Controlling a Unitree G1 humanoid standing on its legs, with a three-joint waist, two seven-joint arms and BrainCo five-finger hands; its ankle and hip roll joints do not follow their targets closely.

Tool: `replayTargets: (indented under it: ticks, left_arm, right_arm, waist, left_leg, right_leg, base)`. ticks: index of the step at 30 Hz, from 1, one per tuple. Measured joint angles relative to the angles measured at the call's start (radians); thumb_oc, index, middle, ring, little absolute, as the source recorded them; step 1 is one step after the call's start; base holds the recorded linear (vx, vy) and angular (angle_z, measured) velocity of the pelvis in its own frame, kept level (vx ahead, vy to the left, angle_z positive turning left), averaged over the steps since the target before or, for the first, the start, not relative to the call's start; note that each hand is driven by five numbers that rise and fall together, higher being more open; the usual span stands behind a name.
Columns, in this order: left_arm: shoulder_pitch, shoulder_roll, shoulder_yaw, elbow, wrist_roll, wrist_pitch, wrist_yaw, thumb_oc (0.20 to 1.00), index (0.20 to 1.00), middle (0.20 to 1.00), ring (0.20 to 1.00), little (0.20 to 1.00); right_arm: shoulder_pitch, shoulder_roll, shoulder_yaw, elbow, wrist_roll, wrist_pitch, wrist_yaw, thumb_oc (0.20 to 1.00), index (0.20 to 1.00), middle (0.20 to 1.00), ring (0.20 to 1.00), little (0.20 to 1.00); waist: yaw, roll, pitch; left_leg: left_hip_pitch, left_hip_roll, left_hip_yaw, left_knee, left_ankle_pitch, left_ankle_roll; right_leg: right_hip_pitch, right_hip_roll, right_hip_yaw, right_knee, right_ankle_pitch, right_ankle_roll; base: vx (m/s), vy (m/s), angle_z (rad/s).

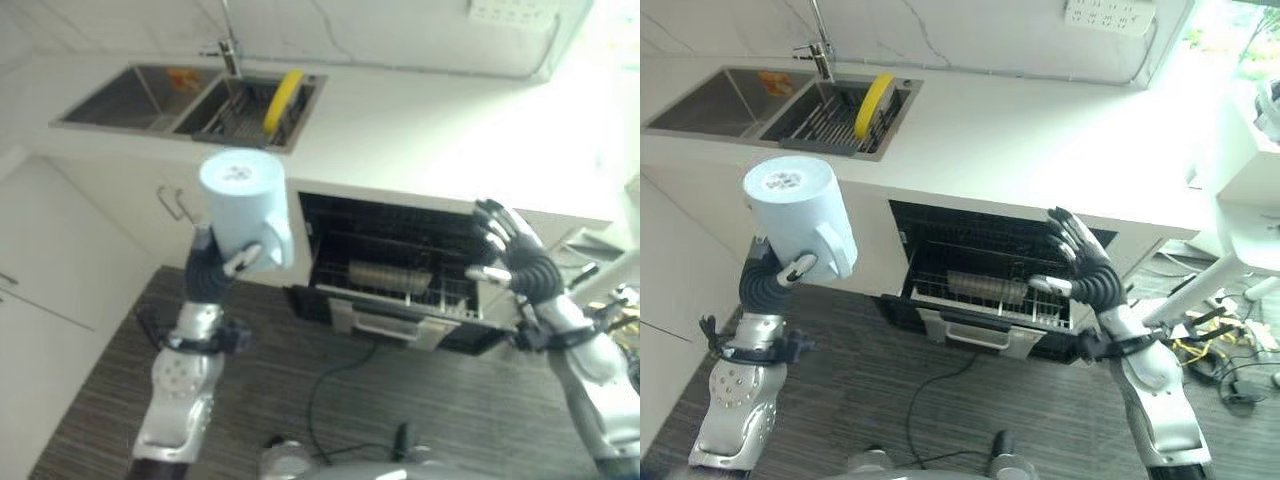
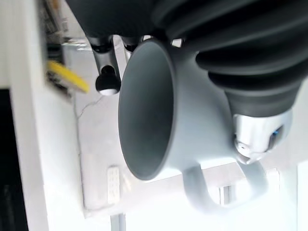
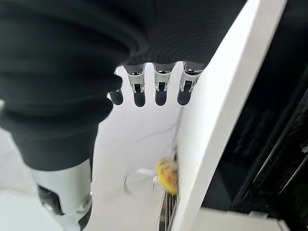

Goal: Place the dishes in the dishwasher.

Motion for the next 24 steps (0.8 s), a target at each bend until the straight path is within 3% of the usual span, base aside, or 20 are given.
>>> replayTargets:
  ticks: [3, 5, 6, 8, 10, 11, 20, 24]
  left_arm:
    - [-0.079, -0.003, -0.024, 0.032, -0.006, -0.01, -0.039, 0.2, 0.2, 0.2, 0.2, 0.2]
    - [-0.12, -0.004, -0.076, 0.052, -0.004, -0.011, -0.017, 0.2, 0.2, 0.2, 0.2, 0.2]
    - [-0.13, -0.002, -0.081, 0.065, -0.004, -0.013, -0.016, 0.2, 0.2, 0.2, 0.2, 0.2]
    - [-0.149, 0.019, -0.077, 0.08, -0.006, -0.012, -0.015, 0.2, 0.2, 0.2, 0.2, 0.2]
    - [-0.146, 0.049, -0.077, 0.08, -0.005, 0.0, -0.017, 0.2, 0.2, 0.2, 0.2, 0.2]
    - [-0.146, 0.062, -0.078, 0.08, -0.004, 0.002, -0.018, 0.2, 0.2, 0.2, 0.2, 0.2]
    - [-0.141, 0.075, -0.079, 0.078, 0.043, 0.01, -0.036, 0.2, 0.2, 0.2, 0.2, 0.2]
    - [-0.12, 0.078, -0.078, 0.077, 0.045, 0.011, -0.029, 0.2, 0.2, 0.2, 0.2, 0.2]
  right_arm:
    - [-0.01, 0.038, 0.03, 0.002, -0.012, 0.0, -0.03, 1.0, 1.0, 1.0, 1.0, 1.0]
    - [-0.039, 0.025, 0.053, 0.002, -0.025, -0.002, -0.039, 1.0, 1.0, 1.0, 1.0, 1.0]
    - [-0.039, 0.048, 0.053, 0.008, -0.024, -0.001, -0.04, 1.0, 1.0, 1.0, 1.0, 1.0]
    - [-0.004, 0.098, 0.057, 0.004, -0.025, -0.001, -0.036, 1.0, 1.0, 1.0, 1.0, 1.0]
    - [-0.001, 0.118, 0.083, 0.004, -0.027, 0.001, -0.034, 1.0, 1.0, 1.0, 1.0, 1.0]
    - [-0.007, 0.118, 0.089, 0.004, -0.027, 0.001, -0.03, 1.0, 1.0, 1.0, 1.0, 1.0]
    - [-0.043, 0.103, 0.09, 0.007, -0.038, 0.001, -0.065, 1.0, 1.0, 1.0, 1.0, 1.0]
    - [-0.043, 0.086, 0.092, 0.007, -0.038, 0.001, -0.066, 1.0, 1.0, 1.0, 1.0, 1.0]
  waist:
    - [-0.046, 0.08, 0.0]
    - [-0.061, 0.14, -0.029]
    - [-0.077, 0.129, -0.032]
    - [-0.097, 0.059, -0.033]
    - [-0.091, 0.01, -0.039]
    - [-0.086, -0.001, -0.043]
    - [-0.075, 0.028, -0.049]
    - [-0.074, 0.036, -0.056]
  left_leg:
    - [0.008, 0.015, 0.129, -0.137, 0.004, 0.006]
    - [0.083, 0.028, 0.095, -0.166, 0.006, 0.003]
    - [0.099, -0.006, 0.102, -0.176, 0.009, 0.007]
    - [0.11, -0.071, 0.112, -0.176, -0.015, 0.04]
    - [0.113, -0.085, 0.124, -0.176, -0.022, 0.051]
    - [0.114, -0.089, 0.125, -0.176, -0.023, 0.053]
    - [0.128, -0.086, 0.135, -0.182, -0.031, 0.048]
    - [0.141, -0.054, 0.154, -0.176, -0.021, 0.044]
  right_leg:
    - [0.023, 0.028, -0.042, 0.005, 0.001, 0.009]
    - [0.035, 0.022, -0.012, 0.005, -0.001, 0.056]
    - [0.045, -0.013, -0.011, 0.006, 0.008, 0.076]
    - [0.052, -0.078, -0.015, 0.006, 0.015, 0.106]
    - [0.051, -0.096, -0.016, 0.006, 0.02, 0.113]
    - [0.051, -0.1, -0.015, 0.006, 0.021, 0.116]
    - [0.052, -0.101, -0.002, 0.006, 0.021, 0.127]
    - [0.054, -0.068, 0.016, 0.005, 0.02, 0.117]
  base:
    - [0.04, 0.146, 0.2]
    - [0.06, 0.148, -0.3]
    - [0.07, 0.093, -0.2]
    - [0.07, 0.098, 0.0]
    - [0.03, 0.075, -0.03]
    - [0.01, 0.05, -0.07]
    - [0.03, -0.06, -0.06]
    - [0.04, -0.156, -0.15]
